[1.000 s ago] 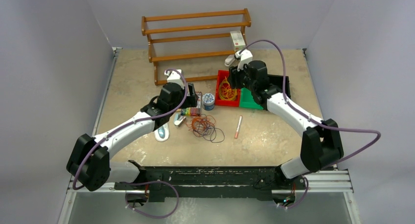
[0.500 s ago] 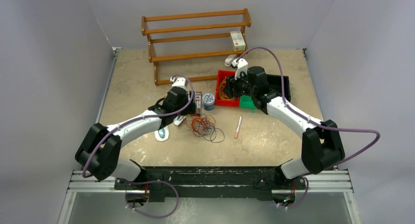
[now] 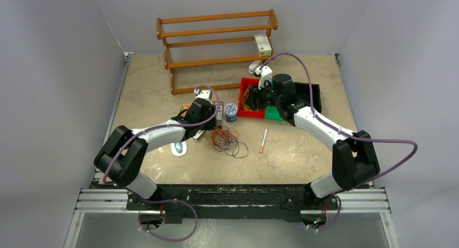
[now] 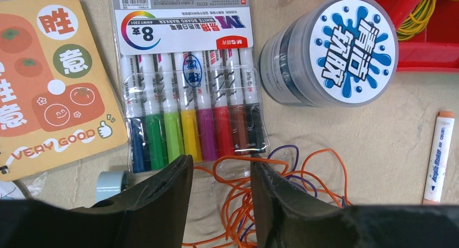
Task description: Untangle the cables
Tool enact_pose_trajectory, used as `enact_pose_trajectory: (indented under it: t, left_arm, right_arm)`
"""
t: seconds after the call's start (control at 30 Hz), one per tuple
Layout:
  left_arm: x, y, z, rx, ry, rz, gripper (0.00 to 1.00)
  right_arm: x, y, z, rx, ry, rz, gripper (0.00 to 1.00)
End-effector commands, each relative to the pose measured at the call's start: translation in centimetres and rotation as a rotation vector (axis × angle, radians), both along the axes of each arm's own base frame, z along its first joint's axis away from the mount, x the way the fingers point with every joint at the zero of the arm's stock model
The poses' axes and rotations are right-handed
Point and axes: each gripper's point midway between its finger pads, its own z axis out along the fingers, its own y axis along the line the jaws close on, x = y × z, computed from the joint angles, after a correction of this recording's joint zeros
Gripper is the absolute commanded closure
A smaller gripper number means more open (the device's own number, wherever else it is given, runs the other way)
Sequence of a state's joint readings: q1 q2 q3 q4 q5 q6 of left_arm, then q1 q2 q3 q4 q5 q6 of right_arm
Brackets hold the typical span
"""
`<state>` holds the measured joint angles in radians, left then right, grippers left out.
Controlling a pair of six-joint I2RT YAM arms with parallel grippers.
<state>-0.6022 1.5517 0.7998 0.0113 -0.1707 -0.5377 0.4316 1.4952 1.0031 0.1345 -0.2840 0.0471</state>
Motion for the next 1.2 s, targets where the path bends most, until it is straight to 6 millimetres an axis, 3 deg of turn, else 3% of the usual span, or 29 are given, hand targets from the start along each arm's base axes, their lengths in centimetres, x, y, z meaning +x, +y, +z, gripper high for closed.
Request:
enact_pose_trajectory:
  t: [0.0,0.13,0.27,0.57,0.87,1.17]
  left_arm:
    - [1.6,-0.7,1.8,-0.039,-0.076,0.001,0.62]
    - [2.0,-0.7,2.9,-0.056,-0.108,0.009,0.78]
    - [2.2,-0.4,4.7,-0.065,-0.148,0.022,1.00]
    - [1.3,-0.2,10.4,-0.100,-0.235,-0.019,1.00]
    - [1.0,0.4,16.2,-0.131,-0.320,-0.020,1.00]
    - [1.0,0.1,20.3,-0.164,-0.368,-0.029,1.00]
  right_arm:
    - [0.2,1.0,1.9,0.053,-0.046,0.028,0.48]
    - [0.1,1.1,2.2,0.064,-0.052,0.034,0.48]
    - [-0.2,1.5,2.7,0.089,-0.071,0.054,0.48]
    - [-1.1,2.5,3.9,0.224,-0.093,0.071,0.42]
    - [-3.6,4.4,7.2,0.380,-0.203,0.200,0.27]
    - [-4.9,7.1,8.6,0.449,-0.335,0.265,0.22]
